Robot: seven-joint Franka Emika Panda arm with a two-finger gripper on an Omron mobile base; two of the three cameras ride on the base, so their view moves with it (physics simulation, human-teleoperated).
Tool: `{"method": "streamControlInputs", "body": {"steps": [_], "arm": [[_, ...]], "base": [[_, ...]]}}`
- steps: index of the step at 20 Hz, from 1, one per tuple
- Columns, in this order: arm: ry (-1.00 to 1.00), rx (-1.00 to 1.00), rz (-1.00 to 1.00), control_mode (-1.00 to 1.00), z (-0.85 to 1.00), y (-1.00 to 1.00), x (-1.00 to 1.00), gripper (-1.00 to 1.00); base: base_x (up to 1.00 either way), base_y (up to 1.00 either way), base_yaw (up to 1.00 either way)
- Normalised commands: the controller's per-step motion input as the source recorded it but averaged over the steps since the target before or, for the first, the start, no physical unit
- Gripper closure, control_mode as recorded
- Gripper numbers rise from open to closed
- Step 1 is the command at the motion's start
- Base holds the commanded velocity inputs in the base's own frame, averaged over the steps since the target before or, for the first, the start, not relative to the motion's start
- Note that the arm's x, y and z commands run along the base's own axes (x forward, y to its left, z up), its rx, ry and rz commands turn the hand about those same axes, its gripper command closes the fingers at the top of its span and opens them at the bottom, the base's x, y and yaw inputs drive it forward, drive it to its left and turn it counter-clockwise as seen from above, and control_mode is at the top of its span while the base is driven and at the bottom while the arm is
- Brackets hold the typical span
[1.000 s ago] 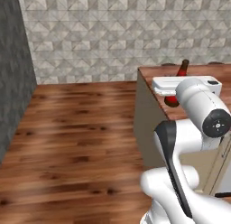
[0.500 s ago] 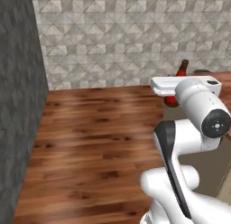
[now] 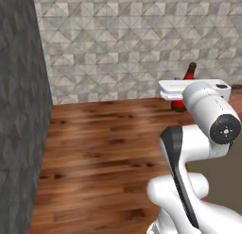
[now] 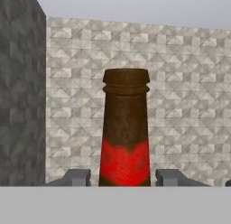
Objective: Open the cabinet directly in front. Then move the beer and the mug to the dining counter with the jar on it.
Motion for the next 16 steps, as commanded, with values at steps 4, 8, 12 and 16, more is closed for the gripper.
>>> {"method": "streamControlInputs", "body": {"steps": [4,8,12,16], "arm": [[0.00,0.00,0.00,1.00,0.00,0.00,0.00,1.00],[0.00,0.00,0.00,1.00,0.00,0.00,0.00,1.00],[0.00,0.00,0.00,1.00,0.00,0.00,0.00,1.00],[0.00,0.00,0.00,1.00,0.00,0.00,0.00,1.00]], "base": [[1.00,-0.27,0.00],[1.00,-0.23,0.00],[1.00,-0.10,0.01],[1.00,-0.02,0.00]]}}
